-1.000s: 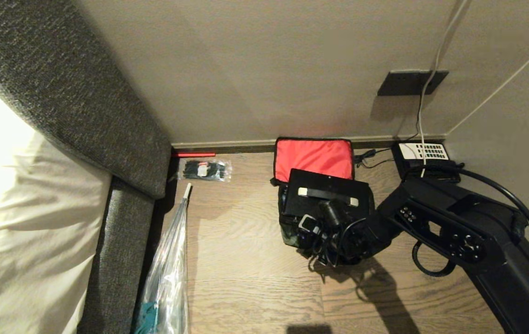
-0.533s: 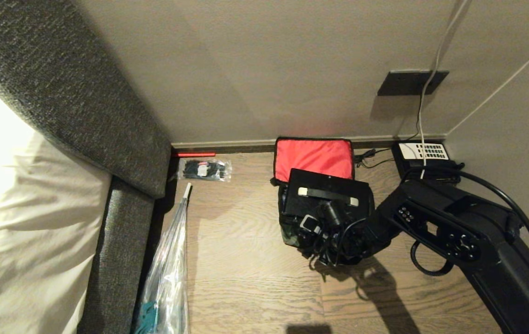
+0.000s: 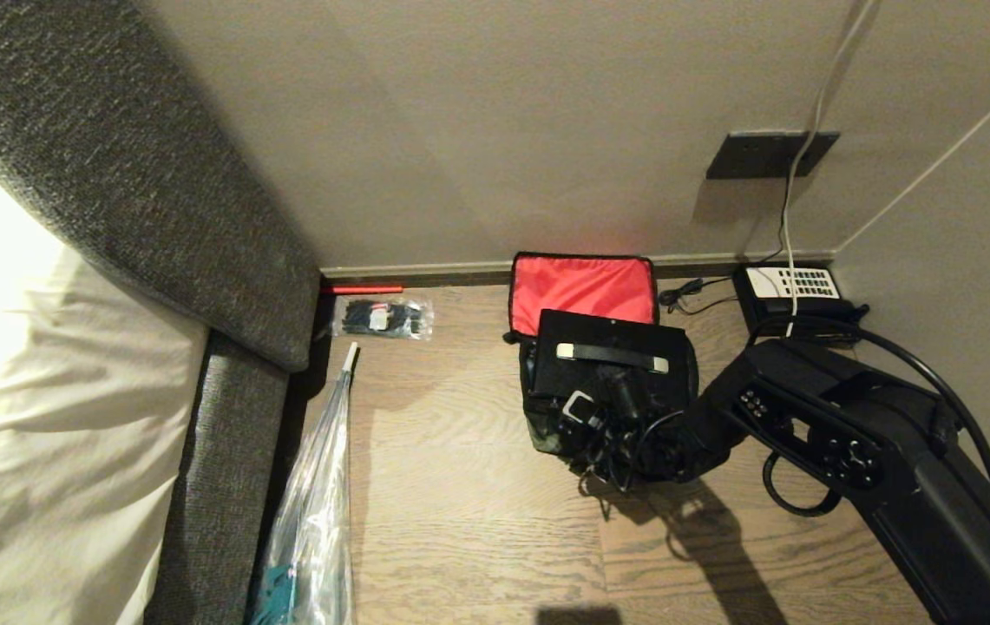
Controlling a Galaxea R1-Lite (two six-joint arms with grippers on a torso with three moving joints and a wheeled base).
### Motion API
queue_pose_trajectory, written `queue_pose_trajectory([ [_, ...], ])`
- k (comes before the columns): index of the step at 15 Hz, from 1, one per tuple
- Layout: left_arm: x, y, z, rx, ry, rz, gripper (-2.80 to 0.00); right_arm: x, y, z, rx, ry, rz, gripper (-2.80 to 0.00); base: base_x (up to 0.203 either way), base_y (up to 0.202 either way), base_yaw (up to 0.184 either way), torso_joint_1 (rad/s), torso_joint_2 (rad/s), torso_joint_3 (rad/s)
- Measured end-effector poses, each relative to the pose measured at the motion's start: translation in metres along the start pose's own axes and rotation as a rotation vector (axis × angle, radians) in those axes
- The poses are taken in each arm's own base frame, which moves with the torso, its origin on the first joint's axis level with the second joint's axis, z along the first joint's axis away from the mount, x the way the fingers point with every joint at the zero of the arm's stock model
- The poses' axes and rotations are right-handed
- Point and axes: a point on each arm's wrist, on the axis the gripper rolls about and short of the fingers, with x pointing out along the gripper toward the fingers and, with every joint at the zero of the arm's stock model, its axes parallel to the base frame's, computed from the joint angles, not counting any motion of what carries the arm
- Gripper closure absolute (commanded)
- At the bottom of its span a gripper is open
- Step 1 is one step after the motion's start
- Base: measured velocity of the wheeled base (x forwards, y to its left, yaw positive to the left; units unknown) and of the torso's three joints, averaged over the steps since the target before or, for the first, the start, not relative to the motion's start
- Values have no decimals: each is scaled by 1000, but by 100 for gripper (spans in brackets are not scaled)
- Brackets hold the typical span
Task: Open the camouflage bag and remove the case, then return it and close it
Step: Close the top of the storage box
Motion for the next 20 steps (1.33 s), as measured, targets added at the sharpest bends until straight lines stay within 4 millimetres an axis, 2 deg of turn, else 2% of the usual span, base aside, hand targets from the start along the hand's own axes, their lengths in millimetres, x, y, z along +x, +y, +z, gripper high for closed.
queue_pose_trajectory([
  [5, 0, 0, 0, 0, 0, 0, 0, 3, -1, -8, 4, 26, 8, -280, 0, 0, 0, 0, 0, 0],
  [16, 0, 0, 0, 0, 0, 0, 0, 6, -11, -10, 36, 33, -7, -280, 0, 0, 0, 0, 0, 0],
  [17, 0, 0, 0, 0, 0, 0, 0, 6, -12, -10, 37, 32, -8, 0, 0, 0, 0, 0, 0, 0],
  [20, 0, 0, 0, 0, 0, 0, 0, 8, -14, -12, 40, 32, -8, 0, 0, 0, 0, 0, 0, 0],
])
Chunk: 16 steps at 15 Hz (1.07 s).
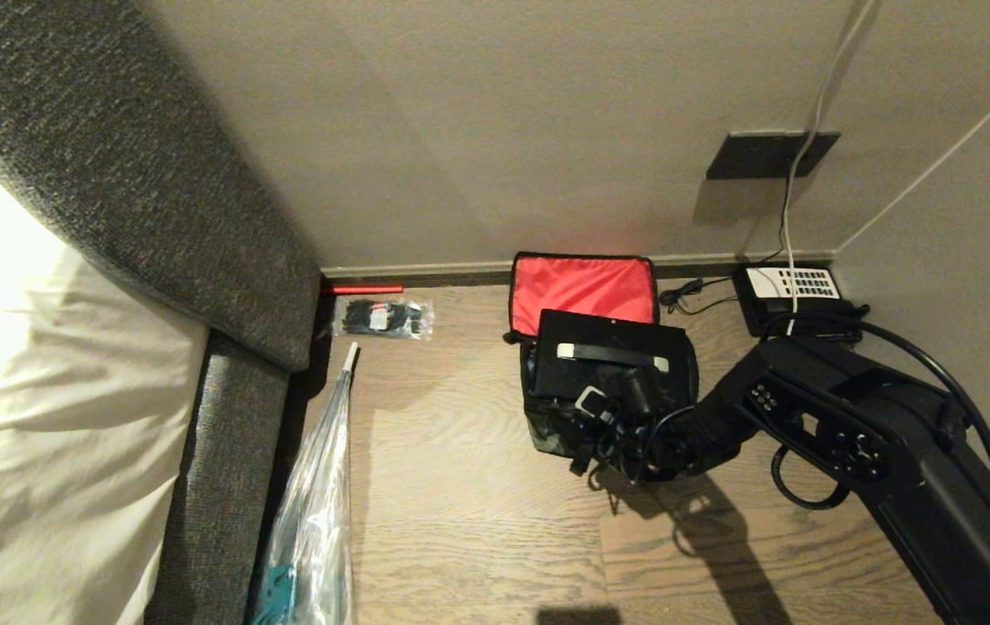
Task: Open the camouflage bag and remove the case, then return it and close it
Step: Close the top of the storage box
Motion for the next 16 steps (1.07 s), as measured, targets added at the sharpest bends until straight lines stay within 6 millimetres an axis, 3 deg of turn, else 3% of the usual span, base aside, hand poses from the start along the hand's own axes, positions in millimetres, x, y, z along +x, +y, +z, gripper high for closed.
queue_pose_trajectory([
  [11, 0, 0, 0, 0, 0, 0, 0, -2, -4, 3, 16, -12, -19, 0, 0, 0, 0, 0, 0, 0],
  [16, 0, 0, 0, 0, 0, 0, 0, -33, -25, 13, 26, -20, -21, 0, 0, 0, 0, 0, 0, 0],
])
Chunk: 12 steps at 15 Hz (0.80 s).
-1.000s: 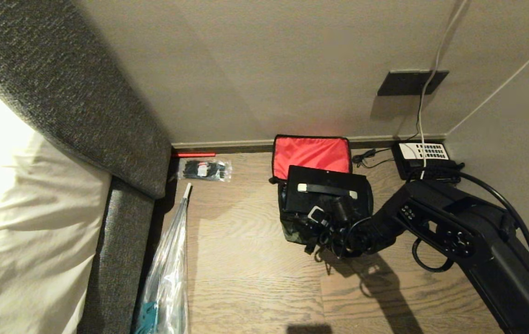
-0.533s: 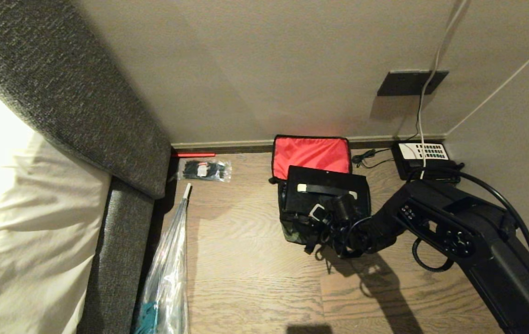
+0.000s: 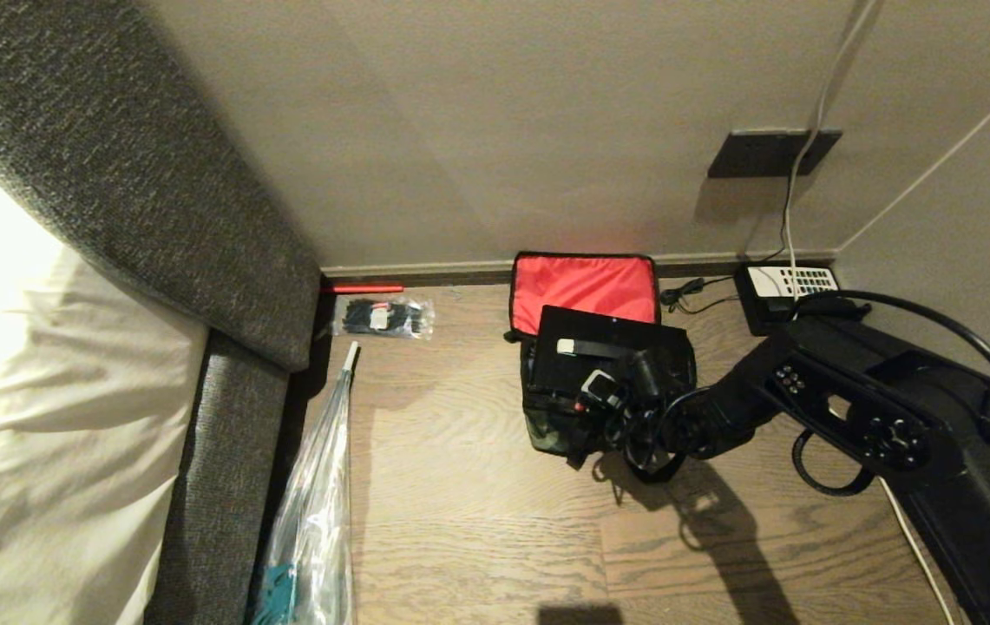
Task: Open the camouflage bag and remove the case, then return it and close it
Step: Close the top of the storage box
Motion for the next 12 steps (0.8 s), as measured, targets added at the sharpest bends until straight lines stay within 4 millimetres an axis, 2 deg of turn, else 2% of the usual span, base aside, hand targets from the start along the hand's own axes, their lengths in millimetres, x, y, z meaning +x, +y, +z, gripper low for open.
queue_pose_trajectory([
  [3, 0, 0, 0, 0, 0, 0, 0, -37, -17, 3, -4, 29, 20, 0, 0, 0, 0, 0, 0, 0],
  [6, 0, 0, 0, 0, 0, 1, 0, -64, -13, -6, -41, 75, 68, 0, 0, 0, 0, 0, 0, 0],
  [12, 0, 0, 0, -1, 0, 0, 0, -68, -19, 1, 31, 47, 59, 0, 0, 0, 0, 0, 0, 0],
])
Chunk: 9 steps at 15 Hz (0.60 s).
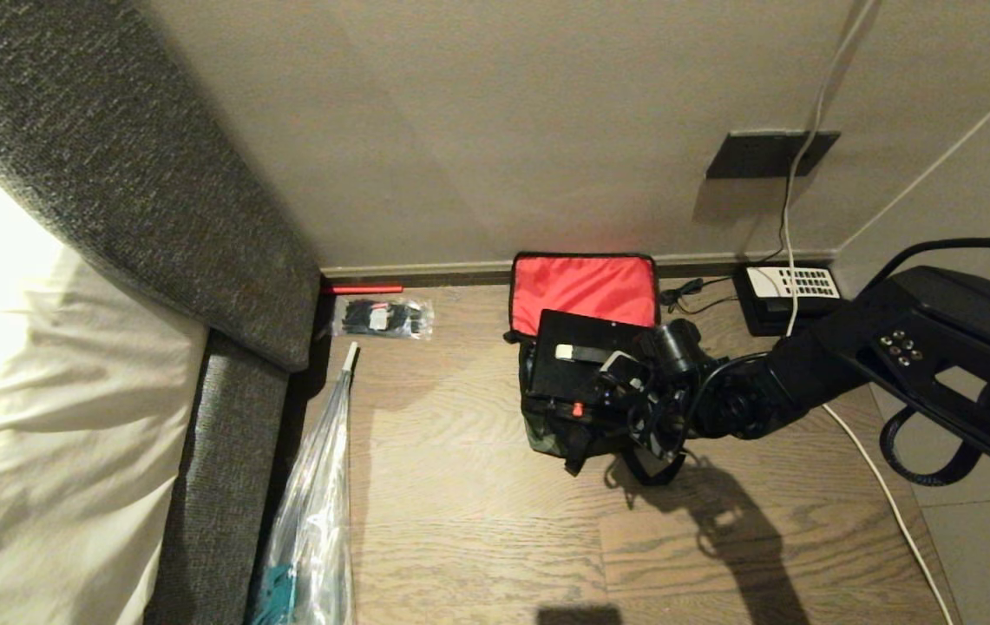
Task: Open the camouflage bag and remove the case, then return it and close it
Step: Close the top of the storage box
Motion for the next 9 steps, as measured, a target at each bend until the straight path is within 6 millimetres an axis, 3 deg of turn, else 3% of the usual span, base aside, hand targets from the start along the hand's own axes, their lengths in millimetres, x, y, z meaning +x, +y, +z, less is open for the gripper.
queue_pose_trajectory([
  [4, 0, 0, 0, 1, 0, -1, 0, -2, 2, 3, 55, -53, 84, 0, 0, 0, 0, 0, 0, 0],
  [9, 0, 0, 0, 0, 0, 0, 0, -14, 15, 20, 180, -203, 288, 0, 0, 0, 0, 0, 0, 0],
])
